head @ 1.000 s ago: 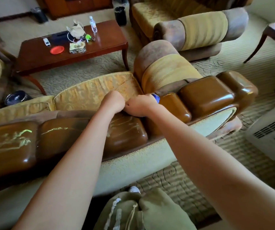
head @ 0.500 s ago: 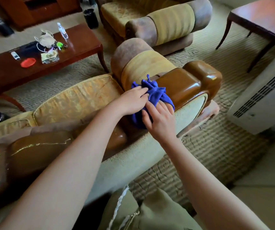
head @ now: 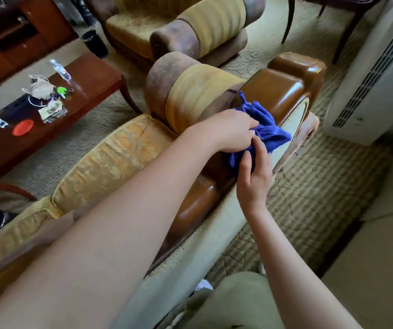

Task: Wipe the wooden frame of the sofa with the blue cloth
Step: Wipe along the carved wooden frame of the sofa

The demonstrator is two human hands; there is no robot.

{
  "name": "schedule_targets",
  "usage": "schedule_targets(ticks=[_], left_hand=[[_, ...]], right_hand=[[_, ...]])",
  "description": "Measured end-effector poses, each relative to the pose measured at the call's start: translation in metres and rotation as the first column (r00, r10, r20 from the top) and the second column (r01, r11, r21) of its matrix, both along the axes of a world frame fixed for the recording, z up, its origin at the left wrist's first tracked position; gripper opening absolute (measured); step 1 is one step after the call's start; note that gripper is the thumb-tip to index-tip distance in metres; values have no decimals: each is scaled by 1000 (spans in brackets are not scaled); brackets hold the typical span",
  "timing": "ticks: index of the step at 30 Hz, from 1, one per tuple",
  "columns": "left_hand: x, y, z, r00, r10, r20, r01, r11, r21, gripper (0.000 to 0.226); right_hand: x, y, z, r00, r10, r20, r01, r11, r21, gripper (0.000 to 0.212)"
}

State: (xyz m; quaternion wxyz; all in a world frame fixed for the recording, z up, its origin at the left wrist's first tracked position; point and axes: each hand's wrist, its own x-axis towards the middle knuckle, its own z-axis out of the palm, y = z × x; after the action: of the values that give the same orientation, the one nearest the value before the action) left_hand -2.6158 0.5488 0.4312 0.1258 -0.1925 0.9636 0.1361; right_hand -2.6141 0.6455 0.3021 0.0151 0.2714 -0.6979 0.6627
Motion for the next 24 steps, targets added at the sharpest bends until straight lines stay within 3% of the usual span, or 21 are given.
schedule_targets(ticks=[5,9,12,15,17,19,22,24], left_hand=[[9,22,-6,992,-125,13,125,990,-57,35],[11,38,-23,945,-321,68,325,887,-327,32],[-6,38,-24,944,-329,-10,304,883,-357,29],[-23,24,-5,957,-134,-257,110,988,-106,46],[-27,8,3,923,49,-382,-53,999,0,49],[-19,-6,1,923,208,-323,-219,976,3,41],[2,-14,-14,944,324,-68,-327,944,-40,57],[13,-13,-23,940,329,-89,-330,944,0,60]], right_hand=[[30,-8,15,918,-157,365,230,959,-167,39],[46,0,7,816,-70,574,213,960,-184,42],[19,-4,15,728,-18,685,201,961,-189,32],[-25,-12,35,689,-23,724,237,952,-196,26],[-44,-16,41,682,-42,730,263,946,-191,26],[-45,-15,42,695,-61,717,245,957,-156,25],[-28,-9,38,693,-26,721,192,970,-150,25],[-3,-1,36,675,-7,737,169,975,-146,25]])
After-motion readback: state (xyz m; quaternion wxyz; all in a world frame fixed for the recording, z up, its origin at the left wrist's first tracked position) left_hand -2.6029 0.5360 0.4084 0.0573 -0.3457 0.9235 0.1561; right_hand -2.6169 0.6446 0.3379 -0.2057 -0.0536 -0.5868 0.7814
